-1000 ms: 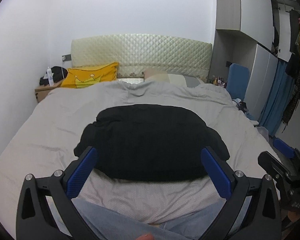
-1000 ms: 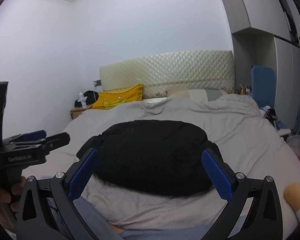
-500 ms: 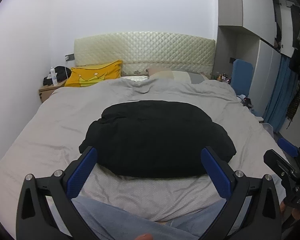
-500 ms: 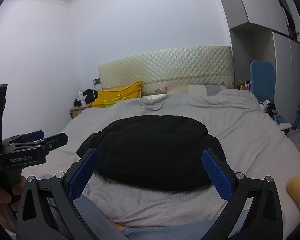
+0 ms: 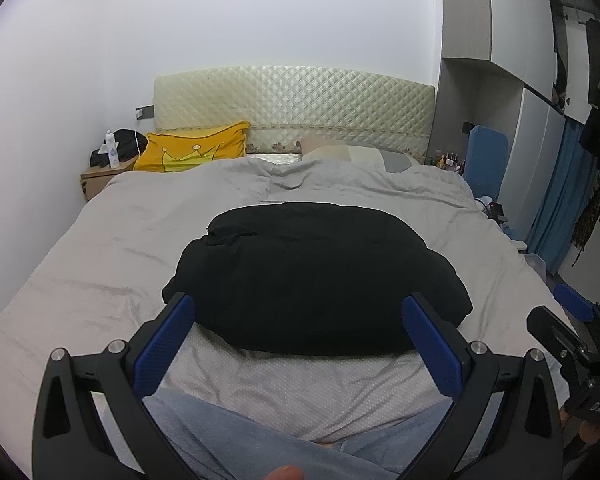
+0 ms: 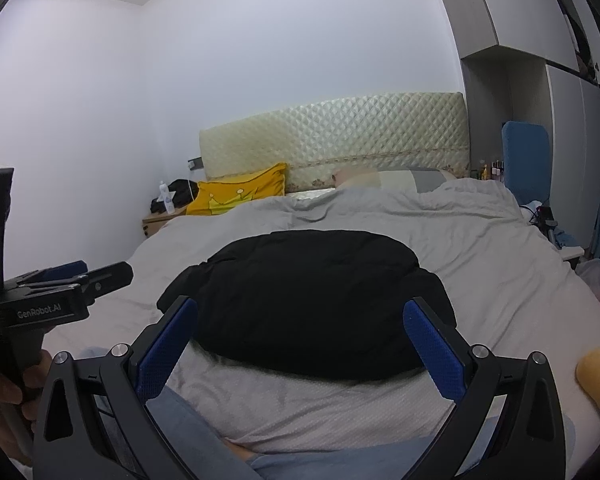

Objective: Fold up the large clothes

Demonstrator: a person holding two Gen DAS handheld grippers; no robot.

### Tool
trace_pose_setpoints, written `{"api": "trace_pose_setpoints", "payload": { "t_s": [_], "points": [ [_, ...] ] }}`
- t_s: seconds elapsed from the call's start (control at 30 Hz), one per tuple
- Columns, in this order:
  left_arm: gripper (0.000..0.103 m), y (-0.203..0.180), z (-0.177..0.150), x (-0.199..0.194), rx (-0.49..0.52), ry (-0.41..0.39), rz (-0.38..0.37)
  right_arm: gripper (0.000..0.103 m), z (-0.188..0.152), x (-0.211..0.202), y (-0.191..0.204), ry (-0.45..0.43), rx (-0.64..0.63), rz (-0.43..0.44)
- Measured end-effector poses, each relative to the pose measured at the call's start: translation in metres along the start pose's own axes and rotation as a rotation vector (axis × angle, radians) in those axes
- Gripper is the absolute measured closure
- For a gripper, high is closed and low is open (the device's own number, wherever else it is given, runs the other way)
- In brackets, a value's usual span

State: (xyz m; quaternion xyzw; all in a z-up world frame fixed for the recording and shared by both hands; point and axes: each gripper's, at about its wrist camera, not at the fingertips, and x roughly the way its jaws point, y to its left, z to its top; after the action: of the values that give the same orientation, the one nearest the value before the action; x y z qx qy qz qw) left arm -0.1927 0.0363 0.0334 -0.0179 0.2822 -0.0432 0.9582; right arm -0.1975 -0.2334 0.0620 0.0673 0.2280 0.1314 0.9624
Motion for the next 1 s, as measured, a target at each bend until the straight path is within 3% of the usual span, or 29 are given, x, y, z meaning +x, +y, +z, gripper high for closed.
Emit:
{"api": "trace_pose_setpoints", "payload": {
  "t_s": [0.27, 1.0],
  "points": [
    [0.000, 0.0001, 0.0003, -0.0041, 0.006, -0.028, 0.030, 0.000, -0.0019, 0.0001, 0.0016, 0.002, 0.001, -0.011],
    [0.000, 0.0070, -0.0019, -0.0038, -0.012, -0.012, 0.016, 0.000, -0.0018, -0.0036, 0.0069, -0.005, 0.002, -0.012]
  ]
}}
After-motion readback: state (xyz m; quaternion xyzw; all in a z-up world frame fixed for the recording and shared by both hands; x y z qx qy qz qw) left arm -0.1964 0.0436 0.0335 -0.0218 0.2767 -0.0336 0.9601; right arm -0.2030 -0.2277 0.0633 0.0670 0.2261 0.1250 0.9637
